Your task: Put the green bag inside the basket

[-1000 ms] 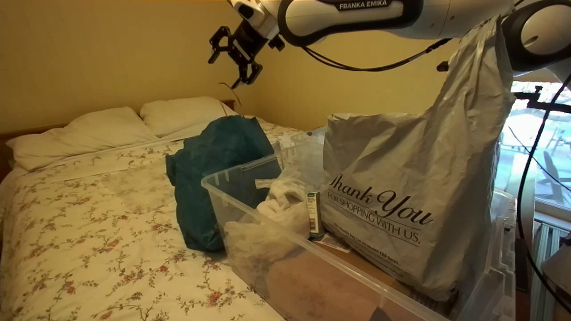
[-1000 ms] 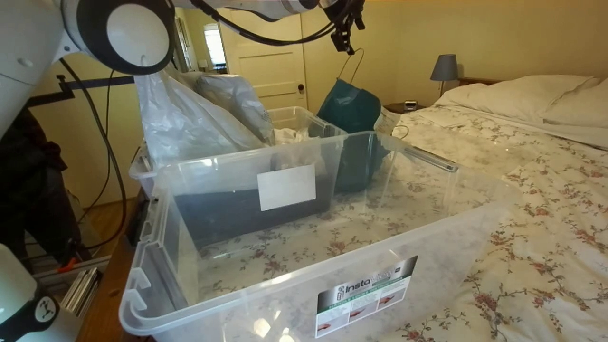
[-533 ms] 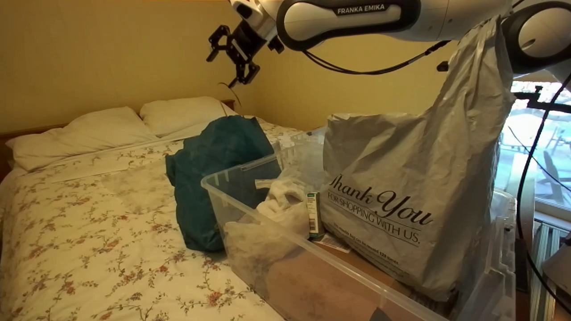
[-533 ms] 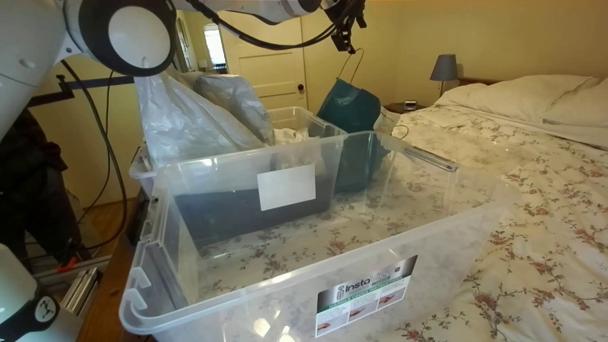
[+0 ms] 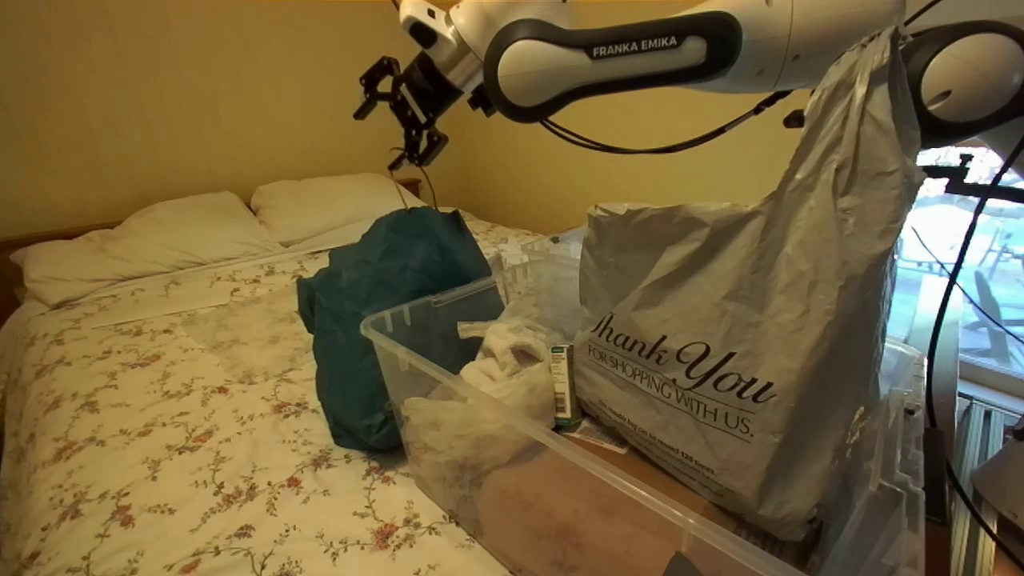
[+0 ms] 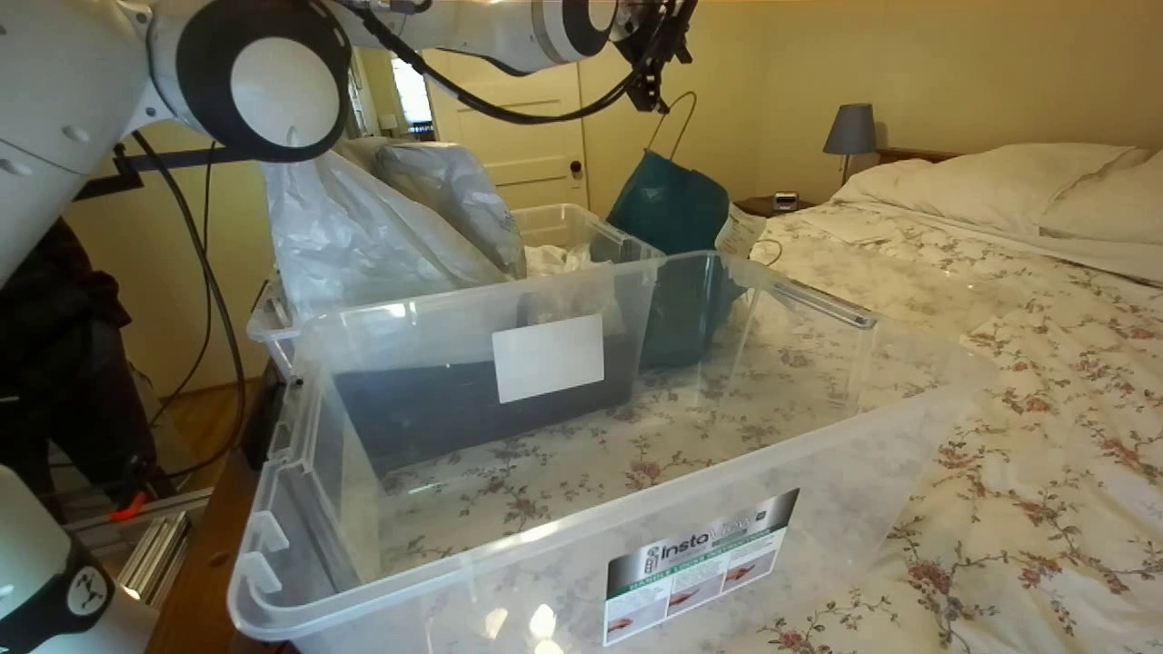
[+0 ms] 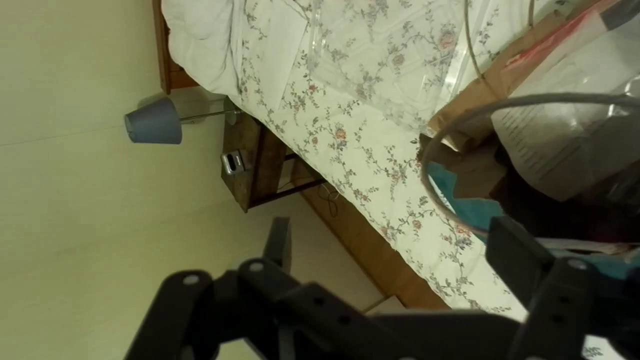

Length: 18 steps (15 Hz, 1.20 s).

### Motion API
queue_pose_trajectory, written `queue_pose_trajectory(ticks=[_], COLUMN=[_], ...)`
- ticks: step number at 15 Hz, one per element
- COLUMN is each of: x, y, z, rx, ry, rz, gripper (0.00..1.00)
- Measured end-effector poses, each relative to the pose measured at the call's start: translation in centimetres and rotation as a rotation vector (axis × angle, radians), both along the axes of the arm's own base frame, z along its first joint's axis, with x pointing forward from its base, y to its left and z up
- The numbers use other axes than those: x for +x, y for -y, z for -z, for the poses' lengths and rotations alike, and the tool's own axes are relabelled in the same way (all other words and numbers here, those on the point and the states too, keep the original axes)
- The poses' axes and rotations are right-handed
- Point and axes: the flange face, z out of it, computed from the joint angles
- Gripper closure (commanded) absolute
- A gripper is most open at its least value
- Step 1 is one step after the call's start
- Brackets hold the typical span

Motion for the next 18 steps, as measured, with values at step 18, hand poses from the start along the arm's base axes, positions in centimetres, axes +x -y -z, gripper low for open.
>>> queue_pose_trajectory(ticks=[18], x=[1.2], y=[0.9], z=[2.2], rx=[-0.120], ry=[0.111], rz=[0.000], gripper=[0.00])
